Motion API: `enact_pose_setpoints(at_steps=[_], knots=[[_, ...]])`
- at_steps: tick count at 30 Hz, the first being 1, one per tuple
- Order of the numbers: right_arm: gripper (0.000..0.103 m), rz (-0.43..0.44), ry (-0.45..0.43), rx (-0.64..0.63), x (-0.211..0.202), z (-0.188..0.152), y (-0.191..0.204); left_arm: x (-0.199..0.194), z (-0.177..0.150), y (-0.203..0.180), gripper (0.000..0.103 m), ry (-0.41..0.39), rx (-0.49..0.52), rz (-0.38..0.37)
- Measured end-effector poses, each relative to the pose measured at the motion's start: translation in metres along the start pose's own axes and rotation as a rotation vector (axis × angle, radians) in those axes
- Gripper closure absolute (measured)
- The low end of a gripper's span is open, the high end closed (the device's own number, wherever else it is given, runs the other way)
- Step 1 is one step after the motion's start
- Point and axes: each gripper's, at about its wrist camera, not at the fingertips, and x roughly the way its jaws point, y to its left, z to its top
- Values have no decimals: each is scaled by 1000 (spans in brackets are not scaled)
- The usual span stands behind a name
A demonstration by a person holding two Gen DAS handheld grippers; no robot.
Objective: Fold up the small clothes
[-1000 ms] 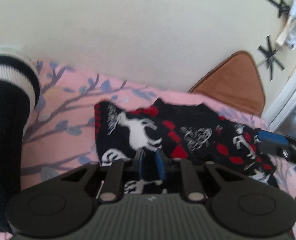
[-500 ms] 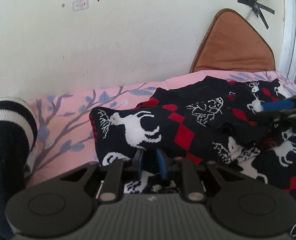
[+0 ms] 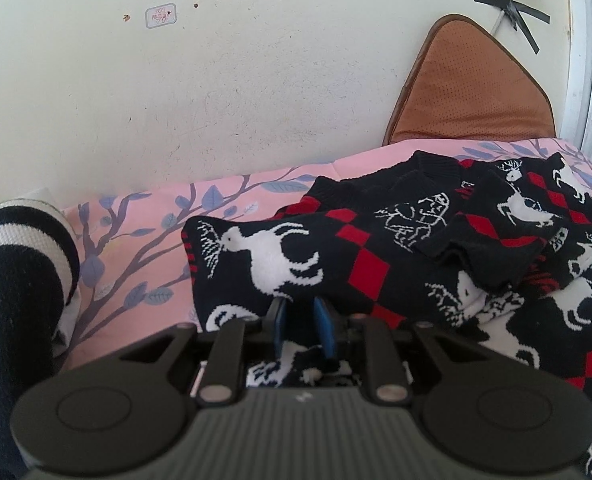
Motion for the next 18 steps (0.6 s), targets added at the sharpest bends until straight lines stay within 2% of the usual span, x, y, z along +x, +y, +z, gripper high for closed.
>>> enact_pose_setpoints(at_steps=[3, 9, 15, 18], knots=[[42, -23, -9, -21, 2, -2, 7, 0, 0, 0, 85, 0, -2, -1], [42, -88, -24, 22, 2, -1, 1, 0, 0, 0, 85, -1, 6, -4], [42, -86, -36, 68, 2, -1, -5, 0, 0, -3, 84, -2, 24, 11], [42, -97, -34, 50, 2, -1, -5, 0, -1, -5, 83, -4, 34, 19]])
